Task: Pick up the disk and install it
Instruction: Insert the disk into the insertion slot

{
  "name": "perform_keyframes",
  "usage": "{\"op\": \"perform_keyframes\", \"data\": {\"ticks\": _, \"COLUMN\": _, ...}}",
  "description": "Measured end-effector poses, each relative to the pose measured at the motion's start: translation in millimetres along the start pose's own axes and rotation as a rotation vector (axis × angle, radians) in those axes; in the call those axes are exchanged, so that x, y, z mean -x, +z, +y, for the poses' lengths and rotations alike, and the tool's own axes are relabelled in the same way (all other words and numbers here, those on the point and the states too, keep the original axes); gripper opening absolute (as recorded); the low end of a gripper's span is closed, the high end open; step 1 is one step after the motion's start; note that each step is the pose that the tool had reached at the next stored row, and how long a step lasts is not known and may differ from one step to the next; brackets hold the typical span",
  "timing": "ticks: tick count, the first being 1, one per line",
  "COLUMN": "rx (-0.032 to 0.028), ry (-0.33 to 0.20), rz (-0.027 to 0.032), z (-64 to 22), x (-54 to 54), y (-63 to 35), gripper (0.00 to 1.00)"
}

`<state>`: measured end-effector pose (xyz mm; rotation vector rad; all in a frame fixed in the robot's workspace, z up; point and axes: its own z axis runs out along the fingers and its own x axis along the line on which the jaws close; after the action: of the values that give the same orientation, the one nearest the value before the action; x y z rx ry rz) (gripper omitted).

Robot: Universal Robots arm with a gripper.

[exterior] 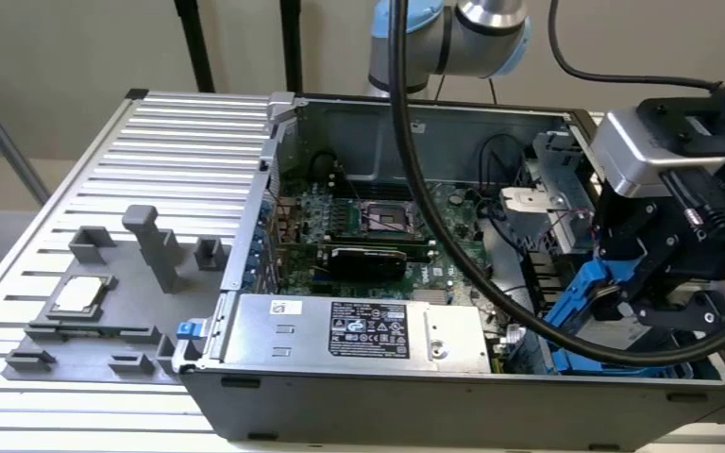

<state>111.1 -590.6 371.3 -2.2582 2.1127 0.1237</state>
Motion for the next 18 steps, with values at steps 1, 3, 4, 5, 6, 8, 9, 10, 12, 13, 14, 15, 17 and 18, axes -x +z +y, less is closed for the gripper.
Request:
{"op": "perform_keyframes", "data": {"ticks": 1, "rx": 0.0000, "ry": 0.000, "rz": -0.0005, "z": 0.0, "x": -0.1, "y": 1.5, "gripper": 0.00}}
{"op": "perform_keyframes", "data": {"ticks": 3, "rx": 0.0001, "ry": -0.001, "rz": -0.0017, "z": -0.2, "x": -0.4, "y": 4.7, "gripper": 0.00}}
{"op": "perform_keyframes", "data": {"ticks": 4, "rx": 0.0001, "ry": -0.001, "rz": -0.0021, "z": -0.3, "x": -0.5, "y": 6.3, "gripper": 0.00}}
{"op": "perform_keyframes", "data": {"ticks": 5, "rx": 0.0001, "ry": -0.002, "rz": -0.0024, "z": -0.3, "x": -0.7, "y": 8.0, "gripper": 0.00}}
{"op": "perform_keyframes", "data": {"ticks": 6, "rx": 0.0001, "ry": -0.002, "rz": -0.0025, "z": -0.3, "x": -0.8, "y": 9.6, "gripper": 0.00}}
{"op": "perform_keyframes", "data": {"ticks": 8, "rx": 0.0000, "ry": -0.002, "rz": -0.0026, "z": -0.1, "x": -1.1, "y": 12.9, "gripper": 0.00}}
{"op": "perform_keyframes", "data": {"ticks": 9, "rx": -0.0001, "ry": -0.002, "rz": -0.0028, "z": 0.1, "x": -1.3, "y": 14.6, "gripper": 0.00}}
{"op": "perform_keyframes", "data": {"ticks": 10, "rx": 0.0000, "ry": -0.002, "rz": -0.0027, "z": 0.3, "x": -1.4, "y": 16.4, "gripper": 0.00}}
{"op": "perform_keyframes", "data": {"ticks": 12, "rx": 0.0000, "ry": -0.002, "rz": -0.0028, "z": 0.8, "x": -1.7, "y": 20.1, "gripper": 0.00}}
{"op": "perform_keyframes", "data": {"ticks": 13, "rx": -0.0001, "ry": -0.002, "rz": -0.0029, "z": 1.1, "x": -1.8, "y": 21.9, "gripper": 0.00}}
{"op": "perform_keyframes", "data": {"ticks": 14, "rx": -0.0001, "ry": -0.002, "rz": -0.0029, "z": 1.4, "x": -2.0, "y": 23.7, "gripper": 0.00}}
{"op": "perform_keyframes", "data": {"ticks": 15, "rx": 0.0000, "ry": -0.002, "rz": -0.0026, "z": 1.7, "x": -2.1, "y": 25.4, "gripper": 0.00}}
{"op": "perform_keyframes", "data": {"ticks": 17, "rx": -0.0002, "ry": -0.002, "rz": -0.0030, "z": 2.3, "x": -2.4, "y": 29.3, "gripper": 0.00}}
{"op": "perform_keyframes", "data": {"ticks": 18, "rx": -0.0001, "ry": -0.002, "rz": -0.0028, "z": 2.6, "x": -2.5, "y": 30.9, "gripper": 0.00}}
